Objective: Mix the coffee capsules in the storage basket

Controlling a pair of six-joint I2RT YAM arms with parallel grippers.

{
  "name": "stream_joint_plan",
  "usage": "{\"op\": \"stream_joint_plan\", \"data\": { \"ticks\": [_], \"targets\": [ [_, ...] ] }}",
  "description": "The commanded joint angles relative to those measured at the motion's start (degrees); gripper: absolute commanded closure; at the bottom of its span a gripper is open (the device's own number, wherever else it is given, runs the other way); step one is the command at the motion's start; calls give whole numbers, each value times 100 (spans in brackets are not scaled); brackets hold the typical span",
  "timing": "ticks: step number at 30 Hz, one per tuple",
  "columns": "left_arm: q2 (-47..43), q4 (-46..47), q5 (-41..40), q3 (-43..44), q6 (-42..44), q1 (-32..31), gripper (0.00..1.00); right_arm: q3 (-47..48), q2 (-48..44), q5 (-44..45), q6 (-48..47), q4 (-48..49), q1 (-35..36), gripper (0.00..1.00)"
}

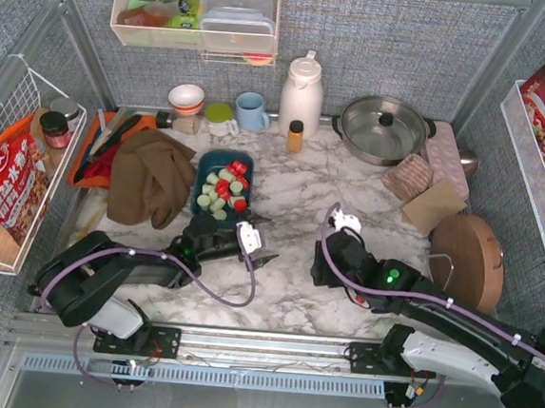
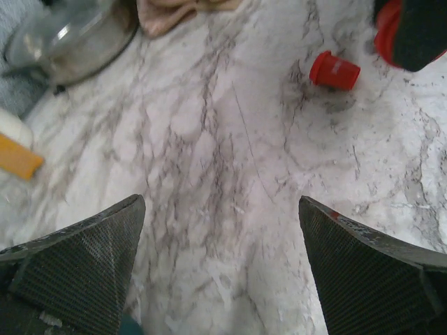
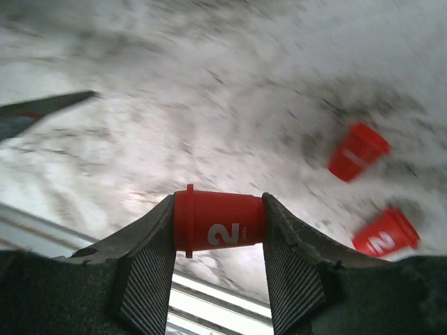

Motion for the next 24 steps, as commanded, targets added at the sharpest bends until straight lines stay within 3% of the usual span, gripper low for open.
{"op": "stream_joint_plan", "data": {
  "ticks": [1,7,13,18,22,24],
  "targets": [
    [299,1496,966,34,688,-158,1,377,214,-738,-1007,1082,-43,70],
    [645,2083,1043,156,782,-422,1,700,632,-1494,-1340,1988,-81,70],
    [876,2502,1092,225,662,-561,1,773,762,-1646,-1411,2431,-153,70],
    [1084,3539,824,62,404,-615,1,748,800,-1716,-1405,2609,-283,70],
    [1148,3745,791,32,360,-625,25,734,801,-1806,-1339,2683,-367,70],
    [1148,3744,811,22,358,-622,31,723,805,-1838,-1315,2714,-396,70]
  ]
}}
